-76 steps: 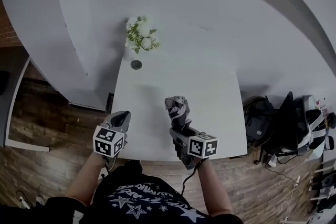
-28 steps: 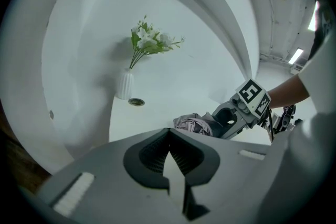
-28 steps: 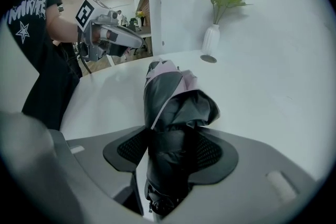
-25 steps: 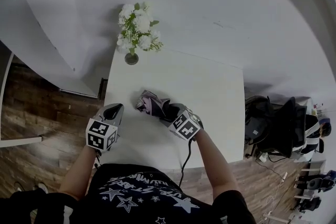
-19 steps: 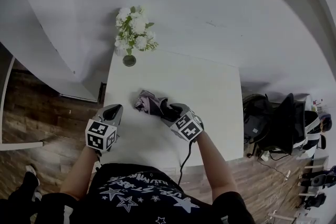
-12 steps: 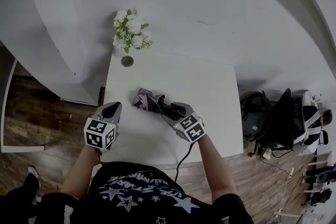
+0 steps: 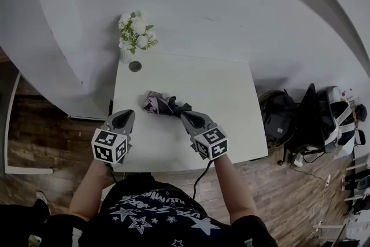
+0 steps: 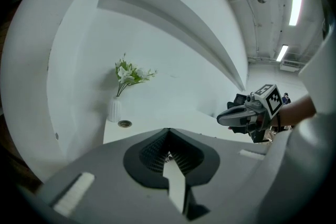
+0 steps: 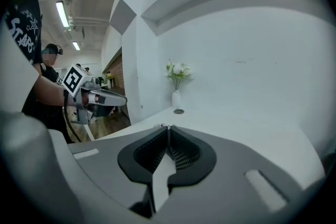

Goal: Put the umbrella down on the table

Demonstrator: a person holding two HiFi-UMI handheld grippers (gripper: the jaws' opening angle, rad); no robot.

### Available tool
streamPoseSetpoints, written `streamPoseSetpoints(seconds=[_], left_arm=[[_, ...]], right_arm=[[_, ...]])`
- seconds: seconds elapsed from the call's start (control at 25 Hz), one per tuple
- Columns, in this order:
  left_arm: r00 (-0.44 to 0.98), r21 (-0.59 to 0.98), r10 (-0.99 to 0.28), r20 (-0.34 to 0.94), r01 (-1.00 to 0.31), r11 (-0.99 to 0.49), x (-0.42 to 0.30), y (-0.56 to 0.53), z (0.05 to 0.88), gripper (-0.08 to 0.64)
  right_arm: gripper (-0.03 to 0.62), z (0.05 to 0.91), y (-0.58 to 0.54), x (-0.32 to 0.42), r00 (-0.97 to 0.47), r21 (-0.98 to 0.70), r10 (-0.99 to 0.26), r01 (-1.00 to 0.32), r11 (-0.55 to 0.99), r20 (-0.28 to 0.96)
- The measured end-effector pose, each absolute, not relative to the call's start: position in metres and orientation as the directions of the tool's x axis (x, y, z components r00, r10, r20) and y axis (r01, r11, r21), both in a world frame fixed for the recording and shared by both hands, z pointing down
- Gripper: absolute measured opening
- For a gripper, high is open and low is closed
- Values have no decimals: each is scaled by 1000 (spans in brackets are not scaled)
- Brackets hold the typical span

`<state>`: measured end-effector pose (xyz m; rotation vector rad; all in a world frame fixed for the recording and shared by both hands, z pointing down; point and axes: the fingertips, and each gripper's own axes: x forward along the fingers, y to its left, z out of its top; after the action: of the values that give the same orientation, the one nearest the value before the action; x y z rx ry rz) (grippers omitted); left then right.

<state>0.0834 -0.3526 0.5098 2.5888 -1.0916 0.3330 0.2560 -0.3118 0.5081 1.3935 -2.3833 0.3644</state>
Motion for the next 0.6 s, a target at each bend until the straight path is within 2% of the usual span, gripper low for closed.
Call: streamPoseSetpoints(seconds=[0.08,0.28,0.6], left_arm=[[683,195,-655,323,-725,-661,84,-348,508,0],[695,194,-649,311,-714,-672,89,-327,501,0],[707,185,-641,299,-702,-688,89,-288,494,0]], right_arm=[[17,505,-305,257,-433,-26,-803,-885,464,410],[17,503,-282,258,-376,9,-825,-908,418,423],[15,500,-231,225,-378,93,-823,-886,455,424]])
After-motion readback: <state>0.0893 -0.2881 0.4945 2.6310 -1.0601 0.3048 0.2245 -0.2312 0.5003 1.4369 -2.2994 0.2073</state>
